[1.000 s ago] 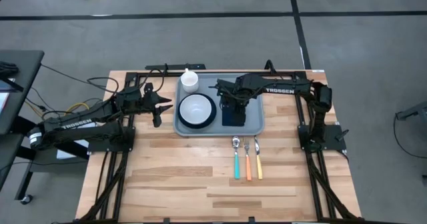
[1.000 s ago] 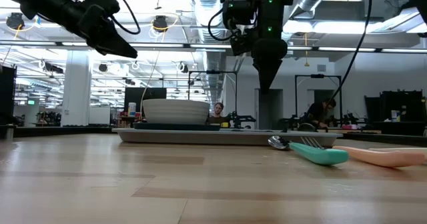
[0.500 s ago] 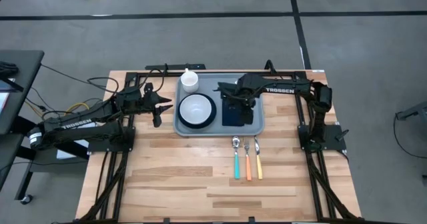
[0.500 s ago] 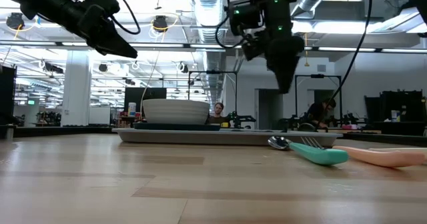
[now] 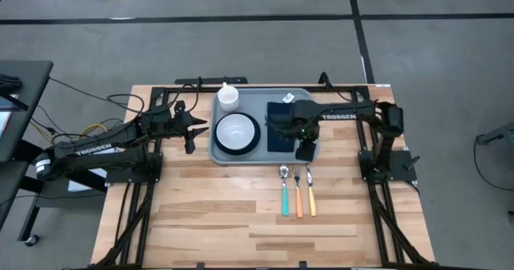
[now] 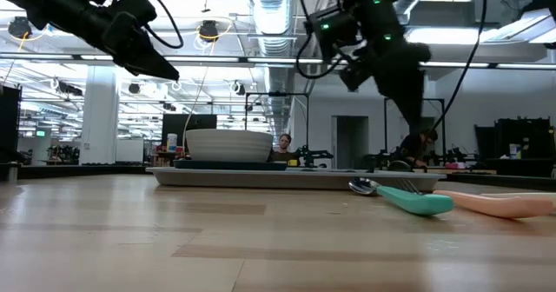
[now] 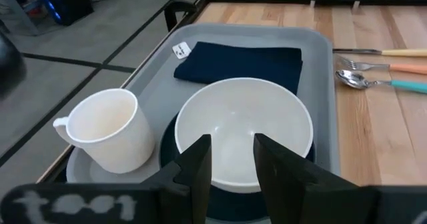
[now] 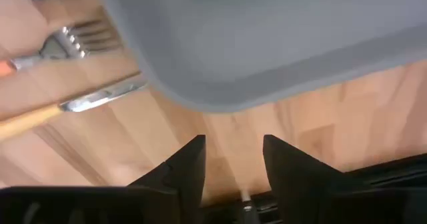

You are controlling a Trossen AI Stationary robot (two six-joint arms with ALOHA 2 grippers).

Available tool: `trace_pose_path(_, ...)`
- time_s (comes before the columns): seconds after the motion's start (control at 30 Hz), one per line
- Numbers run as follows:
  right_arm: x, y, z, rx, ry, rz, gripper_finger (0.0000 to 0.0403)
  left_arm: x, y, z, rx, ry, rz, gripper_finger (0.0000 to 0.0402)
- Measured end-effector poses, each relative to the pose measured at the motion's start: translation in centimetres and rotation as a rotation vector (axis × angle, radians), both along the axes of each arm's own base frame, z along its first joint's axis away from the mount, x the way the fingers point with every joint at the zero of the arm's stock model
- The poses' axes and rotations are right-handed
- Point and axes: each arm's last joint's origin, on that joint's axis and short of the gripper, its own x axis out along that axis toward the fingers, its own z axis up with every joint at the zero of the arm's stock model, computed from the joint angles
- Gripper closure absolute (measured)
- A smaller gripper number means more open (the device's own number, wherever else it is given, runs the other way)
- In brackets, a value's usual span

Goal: Set up tray
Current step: Put the orange fork on the blue table napkin

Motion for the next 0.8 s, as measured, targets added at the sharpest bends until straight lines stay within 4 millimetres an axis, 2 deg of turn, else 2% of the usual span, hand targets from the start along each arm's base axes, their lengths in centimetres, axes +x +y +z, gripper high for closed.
trace_pose_path(0.13, -1.7, 2.0, -1.1, -0.037, -0.06, -0.049, 0.0268, 0.0, -0.1, 0.0, -0.012, -0.008, -0.033, 0.0299)
trace_pose_path(0.37, -4.1, 5.9, -1.1, -0.095, -0.344, -0.281, 0.0269, 0.1, -0.2, 0.1, -0.037, -0.025, -0.08, 0.0299)
trace_pose_path(0.57, -4.1, 9.8, -0.8, -0.055, -0.521, -0.49, 0.027, 0.3, -0.5, 0.4, -0.058, -0.075, -0.167, 0.0299)
trace_pose_path(0.8, -5.0, 14.9, -0.5, -0.278, -0.76, -0.623, 0.0263, 0.3, -1.3, 1.1, -0.143, -0.159, -0.363, 0.0299)
